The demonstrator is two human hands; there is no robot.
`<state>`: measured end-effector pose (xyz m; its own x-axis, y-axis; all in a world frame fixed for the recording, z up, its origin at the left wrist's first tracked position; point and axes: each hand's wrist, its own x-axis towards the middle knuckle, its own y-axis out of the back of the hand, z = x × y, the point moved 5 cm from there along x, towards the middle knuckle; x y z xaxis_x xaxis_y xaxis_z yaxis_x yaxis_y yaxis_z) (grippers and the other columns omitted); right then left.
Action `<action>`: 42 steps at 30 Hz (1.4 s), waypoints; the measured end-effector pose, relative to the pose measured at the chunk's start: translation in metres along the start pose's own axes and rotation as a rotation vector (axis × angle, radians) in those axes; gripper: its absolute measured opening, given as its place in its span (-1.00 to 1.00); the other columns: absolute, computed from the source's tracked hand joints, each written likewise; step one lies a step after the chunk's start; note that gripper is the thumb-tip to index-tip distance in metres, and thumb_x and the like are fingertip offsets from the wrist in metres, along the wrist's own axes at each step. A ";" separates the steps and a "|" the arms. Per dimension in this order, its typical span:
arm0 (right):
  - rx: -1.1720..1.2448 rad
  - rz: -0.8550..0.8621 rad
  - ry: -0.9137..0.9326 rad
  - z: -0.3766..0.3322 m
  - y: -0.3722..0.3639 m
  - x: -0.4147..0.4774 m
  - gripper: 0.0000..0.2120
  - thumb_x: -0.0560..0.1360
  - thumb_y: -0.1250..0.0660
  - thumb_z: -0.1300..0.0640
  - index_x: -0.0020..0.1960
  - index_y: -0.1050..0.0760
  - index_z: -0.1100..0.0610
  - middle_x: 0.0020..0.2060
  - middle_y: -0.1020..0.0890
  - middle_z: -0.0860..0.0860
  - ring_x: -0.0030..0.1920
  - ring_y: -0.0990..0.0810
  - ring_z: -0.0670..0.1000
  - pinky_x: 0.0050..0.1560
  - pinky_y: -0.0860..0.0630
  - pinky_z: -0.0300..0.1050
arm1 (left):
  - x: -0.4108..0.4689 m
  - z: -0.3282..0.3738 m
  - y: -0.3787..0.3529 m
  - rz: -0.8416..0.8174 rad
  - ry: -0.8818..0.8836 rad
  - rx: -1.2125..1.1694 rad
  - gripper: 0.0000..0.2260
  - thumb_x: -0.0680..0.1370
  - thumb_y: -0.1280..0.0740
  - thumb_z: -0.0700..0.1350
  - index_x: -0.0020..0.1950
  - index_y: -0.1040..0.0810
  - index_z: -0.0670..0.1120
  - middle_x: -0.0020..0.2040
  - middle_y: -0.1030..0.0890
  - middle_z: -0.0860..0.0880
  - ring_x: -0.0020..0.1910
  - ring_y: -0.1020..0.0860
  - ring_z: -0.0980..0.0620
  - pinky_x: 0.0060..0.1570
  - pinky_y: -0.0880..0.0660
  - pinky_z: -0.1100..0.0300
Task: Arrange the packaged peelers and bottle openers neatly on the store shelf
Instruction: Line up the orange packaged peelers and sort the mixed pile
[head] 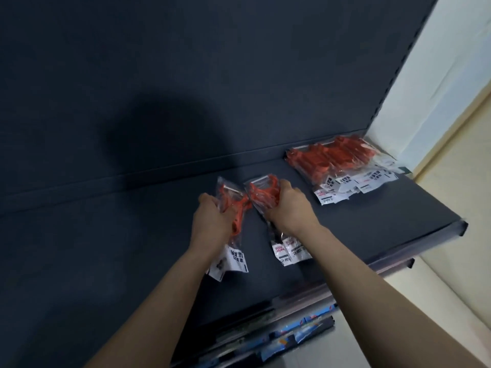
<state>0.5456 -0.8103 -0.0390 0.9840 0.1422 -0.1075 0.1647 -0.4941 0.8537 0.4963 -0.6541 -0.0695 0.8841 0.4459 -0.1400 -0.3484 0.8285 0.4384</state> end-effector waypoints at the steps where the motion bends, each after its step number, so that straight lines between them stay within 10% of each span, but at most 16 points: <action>1: 0.004 -0.018 0.019 0.003 0.000 0.003 -0.45 0.41 -0.40 0.12 0.31 -0.27 0.23 0.13 -0.47 0.26 0.13 -0.48 0.27 0.10 -0.42 -0.02 | -0.002 0.000 -0.003 0.036 0.005 0.011 -0.80 0.48 -0.36 -0.05 -0.12 -0.36 -0.08 -0.18 -0.55 -0.06 -0.22 -0.56 -0.07 -0.22 -0.53 0.01; 6: 0.007 -0.112 0.118 0.018 0.005 0.015 -0.39 0.43 -0.39 0.02 0.35 -0.23 0.20 0.21 -0.40 0.24 0.20 -0.43 0.27 0.17 -0.41 0.03 | -0.019 0.009 -0.012 0.242 0.034 0.382 -0.64 0.47 -0.37 0.07 0.08 -0.47 -0.17 0.09 -0.48 -0.19 0.13 -0.40 -0.19 0.14 -0.35 -0.02; 16: -0.100 -0.142 0.224 0.021 0.024 0.009 -0.43 0.48 -0.31 -0.12 0.29 -0.30 0.26 0.22 -0.42 0.25 0.24 -0.38 0.26 0.17 -0.38 0.05 | -0.058 0.036 -0.023 0.315 0.028 0.766 -0.47 0.45 -0.33 0.21 0.21 -0.40 -0.16 0.09 -0.53 -0.16 0.11 -0.46 -0.17 0.09 -0.36 -0.01; 42: -0.011 0.311 0.239 0.075 0.127 0.058 -0.66 0.44 -0.34 0.02 0.09 -0.46 0.24 -0.09 -0.61 0.14 -0.08 -0.57 0.19 -0.19 -0.37 -0.11 | -0.027 0.131 -0.096 0.292 -0.325 0.316 -0.79 0.47 -0.34 0.01 0.06 -0.52 -0.02 -0.14 -0.46 -0.04 -0.14 -0.48 -0.05 -0.13 -0.38 0.14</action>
<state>0.6284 -0.9297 0.0249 0.9431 0.1834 0.2772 -0.1404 -0.5362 0.8323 0.5469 -0.7902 0.0084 0.8329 0.4729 0.2876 -0.5276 0.5212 0.6708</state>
